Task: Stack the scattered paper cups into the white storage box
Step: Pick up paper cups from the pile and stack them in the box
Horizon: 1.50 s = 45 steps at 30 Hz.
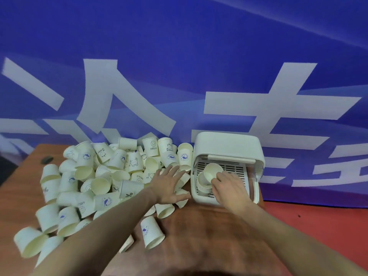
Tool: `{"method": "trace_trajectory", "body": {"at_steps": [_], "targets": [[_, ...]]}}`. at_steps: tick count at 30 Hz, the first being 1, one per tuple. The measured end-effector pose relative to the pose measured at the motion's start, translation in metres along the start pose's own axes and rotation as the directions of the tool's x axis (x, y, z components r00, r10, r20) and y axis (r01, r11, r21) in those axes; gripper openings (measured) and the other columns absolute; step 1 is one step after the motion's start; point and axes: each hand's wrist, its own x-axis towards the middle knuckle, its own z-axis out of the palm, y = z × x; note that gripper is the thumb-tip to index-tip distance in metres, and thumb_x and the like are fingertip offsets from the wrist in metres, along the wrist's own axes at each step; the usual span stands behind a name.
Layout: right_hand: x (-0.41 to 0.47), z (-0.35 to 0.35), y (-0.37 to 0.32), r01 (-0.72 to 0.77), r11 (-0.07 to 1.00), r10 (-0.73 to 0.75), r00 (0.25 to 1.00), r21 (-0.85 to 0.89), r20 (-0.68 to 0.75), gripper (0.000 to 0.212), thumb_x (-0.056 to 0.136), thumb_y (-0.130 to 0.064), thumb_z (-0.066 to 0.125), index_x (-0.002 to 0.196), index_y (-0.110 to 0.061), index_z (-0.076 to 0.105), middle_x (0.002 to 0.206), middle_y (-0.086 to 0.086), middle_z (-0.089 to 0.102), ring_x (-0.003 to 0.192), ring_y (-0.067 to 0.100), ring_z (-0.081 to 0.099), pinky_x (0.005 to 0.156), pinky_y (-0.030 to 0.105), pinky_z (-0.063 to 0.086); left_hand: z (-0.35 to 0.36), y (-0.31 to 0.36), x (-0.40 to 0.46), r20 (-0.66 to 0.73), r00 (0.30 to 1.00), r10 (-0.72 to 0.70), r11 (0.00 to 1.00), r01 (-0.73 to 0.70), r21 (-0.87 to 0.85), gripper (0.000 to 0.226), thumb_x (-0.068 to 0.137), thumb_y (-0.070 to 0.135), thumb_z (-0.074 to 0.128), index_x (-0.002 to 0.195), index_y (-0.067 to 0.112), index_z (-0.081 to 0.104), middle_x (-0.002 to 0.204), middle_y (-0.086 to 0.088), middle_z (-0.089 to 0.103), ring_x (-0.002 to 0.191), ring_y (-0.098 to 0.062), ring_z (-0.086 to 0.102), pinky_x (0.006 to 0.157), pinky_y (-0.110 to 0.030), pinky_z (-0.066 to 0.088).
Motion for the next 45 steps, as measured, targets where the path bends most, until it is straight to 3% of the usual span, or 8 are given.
{"method": "trace_trajectory", "body": {"at_steps": [9,12,16,20,30,38,42,45], "targets": [[0.024,0.023,-0.015,-0.025,0.997,0.04,0.978,-0.079,0.202,0.027,0.044,-0.017,0.087,0.052,-0.017,0.062,0.056,0.0,0.055,0.056,0.024,0.058,0.045,0.032,0.044,0.007,-0.053,-0.023,-0.006,0.998,-0.07,0.998,0.07,0.005,0.097,0.077,0.088,0.029,0.154,0.032,0.012,0.163,0.002,0.011,0.149,-0.024,0.012,0.117,-0.053,0.016],[0.028,0.029,-0.02,-0.053,0.995,0.079,0.935,-0.082,0.347,0.011,0.074,-0.024,0.071,0.079,-0.015,0.071,0.084,0.004,0.064,0.086,0.025,0.063,0.068,0.036,0.049,0.011,-0.067,-0.021,0.006,0.997,-0.082,0.997,0.082,-0.006,0.096,0.077,0.087,0.03,0.155,0.032,0.012,0.163,0.003,0.011,0.149,-0.023,0.011,0.118,-0.052,0.015],[0.031,0.033,-0.023,-0.107,0.991,0.132,0.899,-0.084,0.417,0.031,0.091,-0.031,0.043,0.111,-0.019,0.063,0.114,0.001,0.058,0.112,0.021,0.053,0.089,0.035,0.041,0.017,-0.077,-0.017,0.014,0.997,-0.074,0.997,0.074,-0.016,0.097,0.077,0.086,0.029,0.155,0.032,0.012,0.163,0.003,0.011,0.149,-0.023,0.012,0.117,-0.051,0.014],[0.035,0.027,-0.031,-0.155,0.988,0.152,0.924,-0.02,0.35,0.035,0.079,-0.034,0.043,0.094,-0.015,0.069,0.092,0.003,0.066,0.091,0.025,0.064,0.077,0.037,0.046,0.022,-0.084,-0.014,0.016,0.997,-0.071,0.997,0.072,-0.042,0.095,0.078,0.085,0.031,0.155,0.032,0.011,0.163,0.003,0.011,0.149,-0.023,0.011,0.118,-0.051,0.014],[0.071,0.016,-0.087,0.056,0.998,-0.055,0.99,-0.002,0.128,0.019,0.073,-0.035,0.065,0.084,-0.02,0.067,0.077,-0.002,0.062,0.075,0.021,0.061,0.067,0.035,0.044,0.02,-0.109,-0.046,-0.025,0.986,-0.162,0.985,0.16,-0.07,0.095,0.079,0.086,0.028,0.155,0.031,0.012,0.163,0.003,0.009,0.149,-0.022,0.008,0.119,-0.051,0.012],[0.099,0.015,-0.125,0.103,0.994,-0.09,0.959,-0.033,0.269,0.039,0.094,-0.042,0.041,0.122,-0.018,0.056,0.118,0.002,0.058,0.112,0.024,0.053,0.092,0.039,0.037,0.035,-0.155,-0.098,-0.105,0.938,-0.33,0.939,0.314,-0.14,0.09,0.081,0.081,0.03,0.152,0.027,0.024,0.159,0.001,0.024,0.146,-0.023,0.021,0.115,-0.049,0.021],[0.109,0.022,-0.131,0.004,0.997,0.021,0.94,-0.074,0.339,0.045,0.096,-0.048,0.04,0.129,-0.019,0.051,0.125,0.002,0.055,0.117,0.023,0.05,0.093,0.039,0.038,0.043,-0.172,-0.108,-0.197,0.908,-0.37,0.928,0.354,-0.113,0.086,0.078,0.079,0.016,0.126,0.019,0.054,0.128,0.001,0.052,0.12,-0.022,0.049,0.097,-0.041,0.038],[0.114,0.026,-0.134,-0.112,0.992,0.129,0.903,-0.065,0.41,0.052,0.095,-0.053,0.042,0.133,-0.017,0.046,0.129,0.003,0.052,0.121,0.023,0.049,0.094,0.04,0.041,0.045,-0.177,-0.107,-0.186,0.903,-0.388,0.921,0.373,-0.113,0.074,0.083,0.076,0.019,0.102,0.019,0.062,0.103,0.002,0.057,0.1,-0.02,0.055,0.085,-0.038,0.041]]}}
